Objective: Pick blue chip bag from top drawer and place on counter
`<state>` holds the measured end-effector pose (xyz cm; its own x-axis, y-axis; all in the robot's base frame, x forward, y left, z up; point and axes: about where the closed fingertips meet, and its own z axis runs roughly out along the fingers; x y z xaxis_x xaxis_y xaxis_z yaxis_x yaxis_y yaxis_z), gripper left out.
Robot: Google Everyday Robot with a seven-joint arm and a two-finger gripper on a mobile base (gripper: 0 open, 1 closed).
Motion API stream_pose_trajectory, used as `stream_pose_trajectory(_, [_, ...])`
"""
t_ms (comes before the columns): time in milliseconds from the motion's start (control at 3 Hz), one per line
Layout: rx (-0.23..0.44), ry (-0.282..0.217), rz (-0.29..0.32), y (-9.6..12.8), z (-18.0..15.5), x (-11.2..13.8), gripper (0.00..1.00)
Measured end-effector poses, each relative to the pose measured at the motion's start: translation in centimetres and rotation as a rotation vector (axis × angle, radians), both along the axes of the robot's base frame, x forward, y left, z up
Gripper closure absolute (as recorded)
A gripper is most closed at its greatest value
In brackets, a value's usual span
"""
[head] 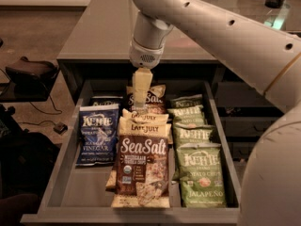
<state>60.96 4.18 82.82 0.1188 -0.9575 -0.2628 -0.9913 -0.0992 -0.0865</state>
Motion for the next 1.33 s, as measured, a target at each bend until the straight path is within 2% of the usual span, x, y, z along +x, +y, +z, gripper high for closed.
stream_pose_trajectory(333, [0.020,-0.021,0.054,2.3,0.3,-0.6,0.00])
stream_pose_trajectory(667, [0.053,-0.039,0.141,7.2,1.3,-1.7,0.00])
stream_pose_trajectory(1000, [0.130,0.002,0.171,11.8,1.2,-2.0,0.00])
stream_pose_trajectory(1333, [0.200,0.052,0.146,15.5,-0.1,-1.9,0.00])
